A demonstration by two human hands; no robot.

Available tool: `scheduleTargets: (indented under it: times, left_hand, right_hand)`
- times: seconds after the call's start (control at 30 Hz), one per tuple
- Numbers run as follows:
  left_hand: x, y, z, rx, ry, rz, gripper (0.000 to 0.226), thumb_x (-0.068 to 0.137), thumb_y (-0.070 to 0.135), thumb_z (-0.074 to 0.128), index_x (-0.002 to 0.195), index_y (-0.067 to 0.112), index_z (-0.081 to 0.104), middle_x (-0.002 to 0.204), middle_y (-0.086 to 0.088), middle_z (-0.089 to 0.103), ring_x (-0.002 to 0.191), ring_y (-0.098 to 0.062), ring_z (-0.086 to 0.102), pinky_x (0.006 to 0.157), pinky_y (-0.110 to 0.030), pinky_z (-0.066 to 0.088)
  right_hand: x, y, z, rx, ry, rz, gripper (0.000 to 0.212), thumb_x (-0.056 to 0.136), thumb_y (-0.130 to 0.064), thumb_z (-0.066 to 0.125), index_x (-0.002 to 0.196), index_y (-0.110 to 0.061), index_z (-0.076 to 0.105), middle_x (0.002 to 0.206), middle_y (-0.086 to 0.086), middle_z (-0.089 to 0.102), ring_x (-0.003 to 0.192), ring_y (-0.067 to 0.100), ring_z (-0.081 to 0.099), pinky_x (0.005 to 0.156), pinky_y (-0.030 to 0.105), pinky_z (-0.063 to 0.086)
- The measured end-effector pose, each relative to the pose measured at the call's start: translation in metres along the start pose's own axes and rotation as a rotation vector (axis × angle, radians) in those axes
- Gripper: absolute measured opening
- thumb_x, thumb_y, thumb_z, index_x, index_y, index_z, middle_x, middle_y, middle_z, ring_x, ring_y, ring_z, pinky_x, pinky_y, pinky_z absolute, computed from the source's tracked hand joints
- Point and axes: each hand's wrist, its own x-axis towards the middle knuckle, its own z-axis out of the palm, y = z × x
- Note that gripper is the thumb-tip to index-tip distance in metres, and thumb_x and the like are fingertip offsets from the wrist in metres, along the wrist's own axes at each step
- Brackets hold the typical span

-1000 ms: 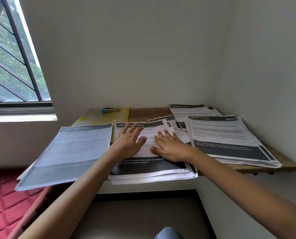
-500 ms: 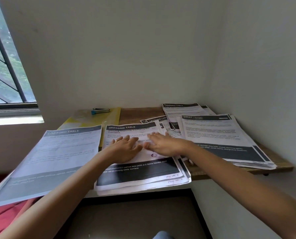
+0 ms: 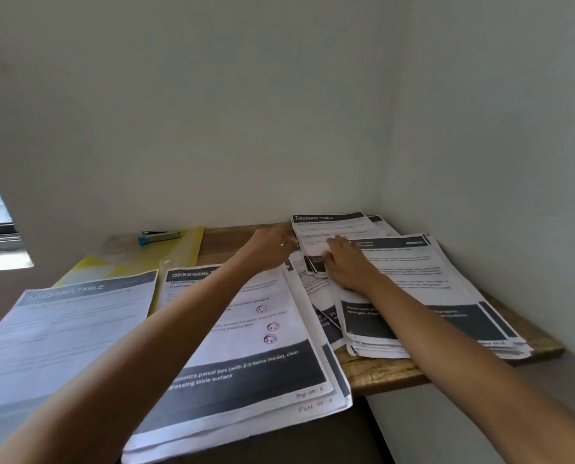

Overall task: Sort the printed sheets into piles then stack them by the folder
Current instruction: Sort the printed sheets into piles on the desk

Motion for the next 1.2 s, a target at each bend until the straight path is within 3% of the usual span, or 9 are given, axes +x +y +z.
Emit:
scheduleTargets:
  times: [0.13,0.2,0.27,0.33,0.43,0.63,0.87,1.07,1.2]
  left_hand:
    - [0.042,0.005,0.023,-0.102,-0.015,-0.05,0.038,0.095,0.028,0.046,0.124,0.008,0.059,0.122,-0.01,0.064,0.111,-0.026,0.058,0.091,-0.028,0.047]
    - [0.059,0.005,0.037,-0.122,-0.023,-0.095,0.042,0.093,0.03,0.049,0.126,0.005,0.056,0.125,-0.013,0.062,0.113,-0.028,0.058,0.094,-0.035,0.049]
    - [0.069,0.007,0.049,-0.169,-0.007,-0.116,0.041,0.091,0.025,0.054,0.125,0.003,0.057,0.123,-0.013,0.063,0.108,-0.026,0.06,0.087,-0.029,0.05]
    - [0.077,0.008,0.058,-0.221,0.031,-0.154,0.036,0.089,0.024,0.058,0.12,0.005,0.062,0.118,-0.011,0.066,0.097,-0.022,0.062,0.077,-0.025,0.049]
    - [0.085,0.004,0.067,-0.296,0.1,-0.217,0.034,0.084,0.024,0.065,0.114,0.008,0.065,0.113,-0.01,0.067,0.098,-0.025,0.065,0.079,-0.029,0.054]
    - [0.09,0.008,0.069,-0.348,0.186,-0.237,0.031,0.079,0.013,0.072,0.109,0.006,0.068,0.111,-0.009,0.069,0.097,-0.023,0.066,0.07,-0.025,0.046]
    - [0.089,0.009,0.07,-0.399,0.239,-0.332,0.02,0.074,0.01,0.076,0.088,-0.003,0.071,0.09,-0.012,0.072,0.072,-0.018,0.062,0.058,-0.023,0.045]
    - [0.09,0.006,0.056,-0.443,0.268,-0.375,0.016,0.077,0.01,0.075,0.088,-0.002,0.073,0.09,-0.012,0.072,0.086,-0.023,0.068,0.078,-0.03,0.056]
    - [0.087,-0.005,0.043,-0.484,0.271,-0.383,0.018,0.078,0.013,0.076,0.087,-0.001,0.069,0.091,-0.012,0.071,0.081,-0.025,0.07,0.077,-0.039,0.059]
  right_hand:
    - [0.004,0.004,0.005,0.112,-0.012,0.05,0.04,0.102,-0.024,0.03,0.133,-0.001,0.042,0.139,0.017,0.043,0.13,0.029,0.037,0.113,0.04,0.023]
    - [0.006,0.007,0.006,0.202,0.03,0.093,0.031,0.1,-0.02,0.032,0.116,-0.001,0.051,0.123,0.018,0.054,0.114,0.03,0.049,0.098,0.034,0.037]
    - [0.009,0.01,0.006,0.28,0.083,0.122,0.022,0.099,-0.016,0.034,0.099,-0.006,0.053,0.107,0.015,0.059,0.097,0.026,0.054,0.078,0.028,0.037]
    - [0.013,0.012,0.007,0.314,0.111,0.131,0.021,0.099,-0.014,0.034,0.092,-0.006,0.053,0.101,0.013,0.06,0.091,0.024,0.055,0.074,0.028,0.038]
    - [0.015,0.01,0.01,0.306,0.098,0.133,0.028,0.098,-0.018,0.034,0.104,-0.002,0.055,0.106,0.016,0.06,0.097,0.029,0.056,0.086,0.037,0.046]
    - [0.015,0.009,0.007,0.246,0.049,0.15,0.031,0.099,-0.018,0.034,0.117,0.003,0.048,0.117,0.019,0.054,0.109,0.032,0.051,0.096,0.042,0.039]
    - [0.017,0.012,0.011,0.233,0.078,0.135,0.034,0.099,-0.019,0.034,0.122,0.003,0.046,0.121,0.02,0.052,0.11,0.033,0.05,0.096,0.041,0.04]
    - [0.014,0.012,0.008,0.244,0.08,0.132,0.04,0.1,-0.02,0.034,0.133,0.001,0.04,0.134,0.02,0.045,0.122,0.033,0.044,0.105,0.041,0.035]
    - [0.012,0.012,0.007,0.247,0.074,0.121,0.039,0.101,-0.022,0.033,0.132,0.0,0.041,0.132,0.019,0.046,0.12,0.031,0.045,0.104,0.041,0.036]
